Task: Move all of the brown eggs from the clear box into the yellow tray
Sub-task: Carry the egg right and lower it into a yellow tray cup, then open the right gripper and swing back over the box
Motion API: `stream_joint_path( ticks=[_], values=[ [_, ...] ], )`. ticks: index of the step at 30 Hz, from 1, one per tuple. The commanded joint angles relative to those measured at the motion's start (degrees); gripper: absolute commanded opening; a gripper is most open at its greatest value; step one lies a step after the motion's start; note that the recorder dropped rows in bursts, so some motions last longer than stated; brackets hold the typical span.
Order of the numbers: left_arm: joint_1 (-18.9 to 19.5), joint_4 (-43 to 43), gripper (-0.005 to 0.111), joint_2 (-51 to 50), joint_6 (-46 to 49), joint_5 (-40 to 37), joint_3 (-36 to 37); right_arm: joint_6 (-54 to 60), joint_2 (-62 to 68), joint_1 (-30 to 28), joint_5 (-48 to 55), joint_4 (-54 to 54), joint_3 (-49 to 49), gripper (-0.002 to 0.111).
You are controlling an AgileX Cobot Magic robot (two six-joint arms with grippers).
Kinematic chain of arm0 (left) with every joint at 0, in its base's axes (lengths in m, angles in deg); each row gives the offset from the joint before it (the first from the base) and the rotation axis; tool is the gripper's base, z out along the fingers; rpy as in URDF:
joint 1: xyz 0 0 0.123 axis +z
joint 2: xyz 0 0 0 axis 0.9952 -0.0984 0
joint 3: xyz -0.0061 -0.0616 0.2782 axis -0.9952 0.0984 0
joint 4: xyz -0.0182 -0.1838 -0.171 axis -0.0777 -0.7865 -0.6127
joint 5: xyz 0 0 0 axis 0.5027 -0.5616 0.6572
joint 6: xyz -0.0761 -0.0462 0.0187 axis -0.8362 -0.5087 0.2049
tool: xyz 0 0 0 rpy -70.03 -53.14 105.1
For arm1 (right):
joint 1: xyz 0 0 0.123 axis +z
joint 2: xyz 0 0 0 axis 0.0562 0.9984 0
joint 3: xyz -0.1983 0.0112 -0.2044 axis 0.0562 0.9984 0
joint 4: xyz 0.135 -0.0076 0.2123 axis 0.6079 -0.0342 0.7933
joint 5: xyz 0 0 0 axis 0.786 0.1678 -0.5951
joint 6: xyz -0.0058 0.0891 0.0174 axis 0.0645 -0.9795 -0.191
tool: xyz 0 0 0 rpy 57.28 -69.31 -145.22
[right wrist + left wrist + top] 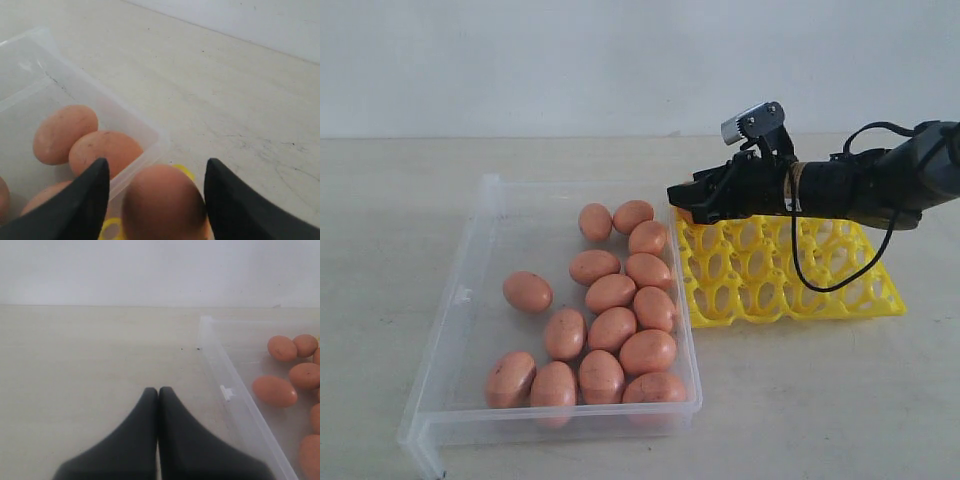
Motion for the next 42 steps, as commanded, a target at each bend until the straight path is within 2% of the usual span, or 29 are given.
stream_joint_path(
  ticks=[1, 7, 12, 14, 18, 19, 20, 21, 22, 23, 24, 25, 26, 27, 29, 30, 31, 32, 33, 34, 38, 42],
  values=[
    [-0.35, -0.19, -0.004, 0.03, -0.04, 0.19, 0.17, 0.12, -0.14, -0.04, -0.26, 1.57, -0.31, 0.057],
    [-0.35, -0.19, -0.004, 0.03, -0.04, 0.19, 0.17, 0.38, -1.45, -0.17, -0.96, 4.26, -0.31, 0.057],
    [-0.35, -0.19, -0.004, 0.03, -0.04, 0.19, 0.17, 0.38, -7.98, -0.15, -3.84, 4.39, -0.31, 0.055],
    [-0.35, -0.19, -0.004, 0.03, -0.04, 0.19, 0.17, 0.38, -12.21, 0.62, -3.44, 3.89, -0.31, 0.046],
    [-0.35, -0.19, -0.004, 0.03, -0.04, 0.19, 0.17, 1.27, -20.28, 4.56, -1.46, -0.71, -0.31, 0.008],
    [-0.35, -0.19, -0.004, 0.03, -0.04, 0.19, 0.17, 2.25, -23.33, 8.08, 1.12, -2.11, -0.31, 0.000],
    [-0.35, -0.19, -0.004, 0.03, -0.04, 0.19, 0.17, 2.13, -24.26, 9.84, 3.45, -2.24, -0.31, 0.000],
    [-0.35, -0.19, -0.004, 0.03, -0.04, 0.19, 0.17, 2.75, -25.54, 15.04, 12.52, -2.34, -0.31, 0.000],
    [-0.35, -0.19, -0.004, 0.03, -0.04, 0.19, 0.17, 3.89, -25.70, 17.38, 18.83, -2.34, -0.31, 0.000],
    [-0.35, -0.19, -0.004, 0.03, -0.04, 0.19, 0.17, 7.46, -25.25, 23.95, 36.32, -2.71, -0.79, 0.000],
    [-0.35, -0.19, -0.004, 0.03, -0.04, 0.19, 0.17, 8.54, -24.68, 27.58, 44.81, -2.85, -1.44, 0.000],
    [-0.35, -0.19, -0.004, 0.03, -0.04, 0.19, 0.17, 11.81, -22.19, 34.22, 64.23, -2.65, -4.16, 0.000],
    [-0.35, -0.19, -0.004, 0.03, -0.04, 0.19, 0.17, 15.57, -19.67, 38.63, 75.23, -0.61, -7.53, 0.000],
    [-0.35, -0.19, -0.004, 0.03, -0.04, 0.19, 0.17, 17.97, -18.39, 40.35, 78.07, 2.00, -9.59, 0.000],
    [-0.35, -0.19, -0.004, 0.03, -0.04, 0.19, 0.17, 30.55, -15.32, 42.01, 78.76, 21.91, -16.31, 0.000],
    [-0.35, -0.19, -0.004, 0.03, -0.04, 0.19, 0.17, 47.60, -13.28, 41.59, 83.03, 40.85, -21.47, 0.000],
    [-0.35, -0.19, -0.004, 0.03, -0.04, 0.19, 0.17, 56.12, -11.94, 40.93, 88.20, 50.67, -24.89, 0.000],
    [-0.35, -0.19, -0.004, 0.03, -0.04, 0.19, 0.17, 66.99, -9.33, 39.65, 99.77, 63.90, -31.25, 0.000],
    [-0.35, -0.19, -0.004, 0.03, -0.04, 0.19, 0.17, 69.91, -7.91, 39.09, 105.19, 68.76, -34.53, 0.000],
    [-0.35, -0.19, -0.004, 0.03, -0.04, 0.19, 0.17, 71.18, -5.84, 38.80, 110.72, 72.80, -39.95, 0.000],
    [-0.35, -0.19, -0.004, 0.03, -0.04, 0.19, 0.17, 71.18, -4.20, 38.68, 111.00, 74.38, -45.27, 0.002],
    [-0.35, -0.19, -0.004, 0.03, -0.04, 0.19, 0.17, 70.93, -4.10, 38.68, 108.69, 74.38, -46.06, 0.022]
  ],
)
